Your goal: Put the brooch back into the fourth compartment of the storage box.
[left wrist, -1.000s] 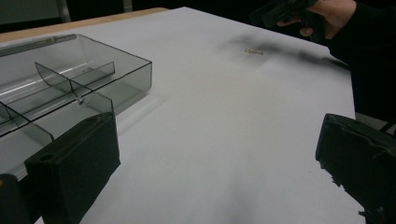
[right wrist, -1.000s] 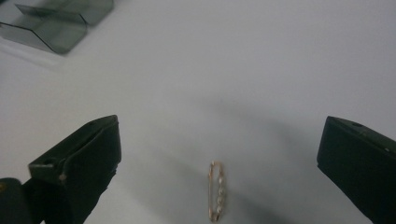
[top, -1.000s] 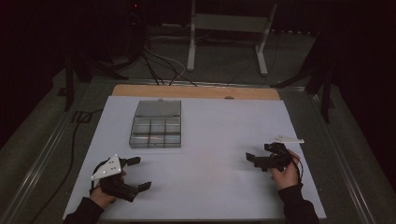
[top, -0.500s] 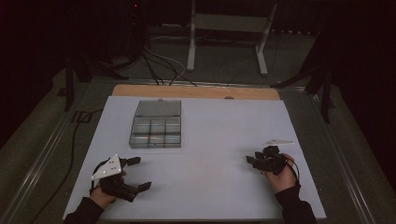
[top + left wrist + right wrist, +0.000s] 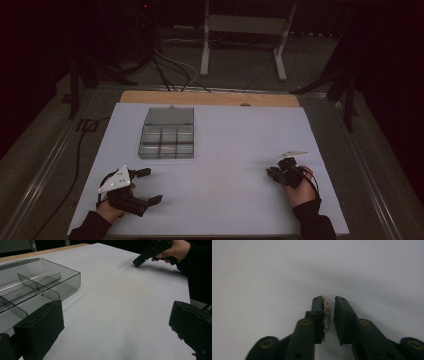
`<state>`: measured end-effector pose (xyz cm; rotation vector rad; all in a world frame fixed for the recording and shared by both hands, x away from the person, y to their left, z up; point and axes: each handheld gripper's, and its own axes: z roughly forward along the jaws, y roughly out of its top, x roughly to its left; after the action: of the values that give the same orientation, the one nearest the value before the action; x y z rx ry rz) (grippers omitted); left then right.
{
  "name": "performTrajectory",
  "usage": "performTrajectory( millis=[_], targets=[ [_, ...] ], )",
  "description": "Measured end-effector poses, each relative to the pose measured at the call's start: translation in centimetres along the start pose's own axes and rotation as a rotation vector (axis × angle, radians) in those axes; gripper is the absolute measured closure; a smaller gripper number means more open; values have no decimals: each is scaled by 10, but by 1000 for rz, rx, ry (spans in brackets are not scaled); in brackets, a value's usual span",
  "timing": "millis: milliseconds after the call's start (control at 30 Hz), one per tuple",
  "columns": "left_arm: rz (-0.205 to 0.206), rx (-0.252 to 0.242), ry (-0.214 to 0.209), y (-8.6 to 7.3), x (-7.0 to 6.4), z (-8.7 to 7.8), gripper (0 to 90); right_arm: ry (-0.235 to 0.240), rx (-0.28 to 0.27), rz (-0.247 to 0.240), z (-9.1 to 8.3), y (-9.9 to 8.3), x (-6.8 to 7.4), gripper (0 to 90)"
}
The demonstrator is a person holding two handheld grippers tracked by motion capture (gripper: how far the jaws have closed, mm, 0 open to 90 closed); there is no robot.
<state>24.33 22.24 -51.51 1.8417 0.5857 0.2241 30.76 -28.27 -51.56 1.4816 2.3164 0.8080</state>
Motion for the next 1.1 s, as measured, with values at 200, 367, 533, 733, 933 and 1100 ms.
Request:
performTrajectory(
  millis=[200,367,533,733,933,1100],
  targets=[
    [2,2,0,0,0,0,13,-15,5,27,1,0,1,850],
    [3,3,-1,0,0,1,13,-12,2,29,-1,0,1,856],
    [5,10,3,0,0,1,13,-6,-27,32,-8,3,1,856],
    [5,8,3,0,0,1,13,10,-47,35,-14,6,4,856],
    [4,10,6,0,0,2,13,36,-61,23,-17,12,11,856],
    [9,11,5,0,-1,2,13,62,-73,8,-17,20,20,856]
  ],
)
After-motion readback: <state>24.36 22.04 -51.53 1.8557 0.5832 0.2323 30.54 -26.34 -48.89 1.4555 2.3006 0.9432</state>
